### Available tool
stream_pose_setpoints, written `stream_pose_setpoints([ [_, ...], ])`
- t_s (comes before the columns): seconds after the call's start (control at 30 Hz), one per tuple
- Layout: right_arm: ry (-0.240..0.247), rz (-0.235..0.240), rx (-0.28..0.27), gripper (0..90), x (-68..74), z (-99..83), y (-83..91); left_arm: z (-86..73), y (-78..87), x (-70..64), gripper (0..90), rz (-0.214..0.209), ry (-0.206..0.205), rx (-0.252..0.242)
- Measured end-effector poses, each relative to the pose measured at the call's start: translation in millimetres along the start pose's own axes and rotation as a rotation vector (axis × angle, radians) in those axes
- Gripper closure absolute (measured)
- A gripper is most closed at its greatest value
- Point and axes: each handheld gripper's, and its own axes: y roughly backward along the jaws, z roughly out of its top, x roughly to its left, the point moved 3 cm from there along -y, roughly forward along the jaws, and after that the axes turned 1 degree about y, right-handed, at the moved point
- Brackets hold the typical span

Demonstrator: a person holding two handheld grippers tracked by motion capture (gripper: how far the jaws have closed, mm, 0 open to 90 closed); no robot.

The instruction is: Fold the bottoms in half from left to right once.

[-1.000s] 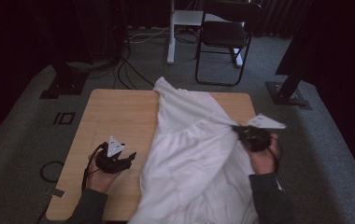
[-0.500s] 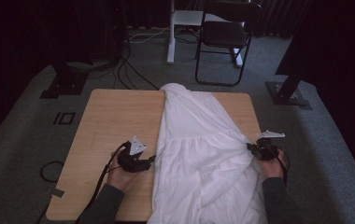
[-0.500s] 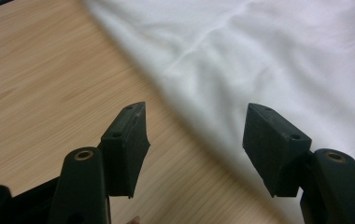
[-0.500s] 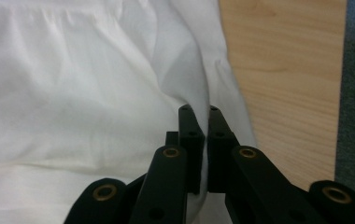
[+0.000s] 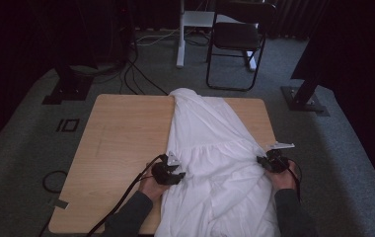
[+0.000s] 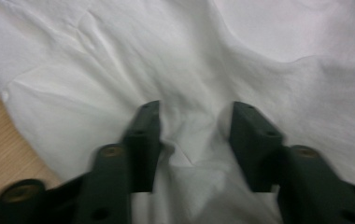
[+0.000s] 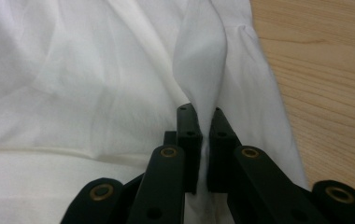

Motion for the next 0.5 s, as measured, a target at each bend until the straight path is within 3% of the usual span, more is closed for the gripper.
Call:
stream_pose_setpoints([
  [0.07,-0.002,0.006,-0.003,86.4,1.2,0.2,-0.5,1.2,0.6,5.1,76.1,0.021,-0.017,0.016],
  [0.13,-0.007,0.023,-0.008,86.2,4.7,0.5,-1.5,1.0,0.9,13.5,80.9,0.03,-0.007,0.021],
  [0.27,0.01,0.055,-0.009,86.0,20.7,2.7,-4.0,-2.1,5.3,37.4,85.1,0.13,-0.002,0.05],
  [0.33,0.032,0.077,-0.009,85.6,32.8,5.7,-6.8,-4.4,8.1,54.2,85.5,0.192,0.023,0.072],
  [0.37,0.05,0.091,-0.011,85.5,39.7,7.8,-9.1,-4.4,8.1,54.2,85.5,0.192,0.023,0.072],
  [0.4,0.05,0.091,-0.011,85.5,39.7,7.8,-9.1,-7.2,10.8,71.8,85.5,0.244,0.051,0.088],
  [0.43,0.083,0.122,-0.01,84.9,59.5,16.7,-17.0,-10.2,13.6,90.7,85.8,0.28,0.106,0.094],
  [0.5,0.106,0.136,-0.008,84.6,72.8,25.5,-24.8,-14.0,16.5,110.3,86.0,0.322,0.164,0.096],
])
